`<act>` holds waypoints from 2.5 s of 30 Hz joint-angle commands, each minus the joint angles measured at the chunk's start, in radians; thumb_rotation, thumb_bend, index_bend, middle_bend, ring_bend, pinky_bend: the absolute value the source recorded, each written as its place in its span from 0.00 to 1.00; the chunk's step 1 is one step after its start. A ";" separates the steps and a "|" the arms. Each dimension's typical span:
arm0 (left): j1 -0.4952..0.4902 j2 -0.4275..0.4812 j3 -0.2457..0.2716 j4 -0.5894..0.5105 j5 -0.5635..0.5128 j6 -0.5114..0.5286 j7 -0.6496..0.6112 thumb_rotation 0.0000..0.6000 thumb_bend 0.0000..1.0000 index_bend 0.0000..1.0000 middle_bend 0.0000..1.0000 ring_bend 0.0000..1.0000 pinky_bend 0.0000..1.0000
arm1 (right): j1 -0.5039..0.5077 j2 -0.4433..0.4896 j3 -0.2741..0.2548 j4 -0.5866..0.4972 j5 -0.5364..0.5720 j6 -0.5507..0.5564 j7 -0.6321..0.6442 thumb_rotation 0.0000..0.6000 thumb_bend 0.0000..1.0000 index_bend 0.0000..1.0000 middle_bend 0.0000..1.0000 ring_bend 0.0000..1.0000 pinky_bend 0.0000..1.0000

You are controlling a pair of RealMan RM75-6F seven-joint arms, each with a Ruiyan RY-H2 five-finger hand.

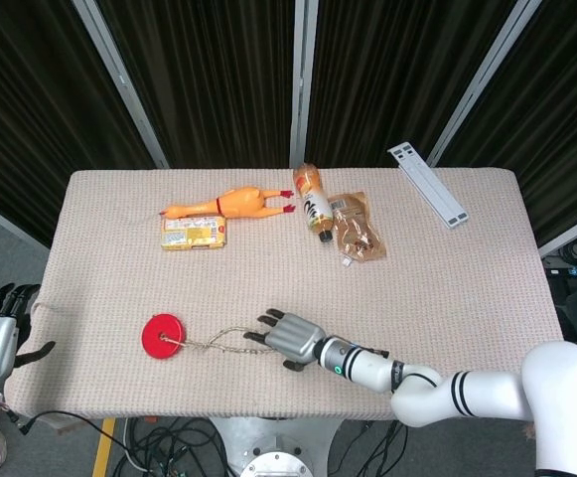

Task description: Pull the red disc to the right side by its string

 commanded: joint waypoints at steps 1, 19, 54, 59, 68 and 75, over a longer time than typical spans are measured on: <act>0.001 -0.001 0.000 0.002 -0.001 0.000 -0.001 1.00 0.02 0.17 0.17 0.10 0.14 | 0.004 0.001 -0.005 0.002 0.010 0.001 -0.004 1.00 0.30 0.00 0.46 0.00 0.00; 0.002 -0.002 -0.001 0.008 0.000 -0.001 -0.006 1.00 0.02 0.18 0.17 0.10 0.14 | -0.021 -0.016 -0.016 0.007 0.036 0.135 -0.064 1.00 0.39 0.48 0.70 0.16 0.00; -0.009 -0.008 0.005 -0.010 0.011 -0.015 0.018 1.00 0.02 0.18 0.17 0.10 0.14 | -0.476 0.359 -0.150 -0.008 -0.073 0.589 0.171 1.00 0.54 0.98 0.97 0.43 0.00; -0.012 -0.006 0.007 -0.019 0.014 -0.017 0.031 1.00 0.02 0.18 0.17 0.10 0.14 | -0.557 0.386 -0.145 0.070 -0.053 0.636 0.247 1.00 0.54 0.98 0.98 0.44 0.00; -0.013 -0.002 0.009 -0.032 0.013 -0.021 0.045 1.00 0.02 0.18 0.17 0.10 0.14 | -0.659 0.406 -0.080 0.228 0.036 0.641 0.411 1.00 0.55 0.98 0.98 0.44 0.00; -0.017 -0.002 0.011 -0.040 0.013 -0.027 0.056 1.00 0.02 0.18 0.17 0.10 0.14 | -0.693 0.403 -0.027 0.295 0.080 0.610 0.468 1.00 0.56 0.98 0.98 0.44 0.00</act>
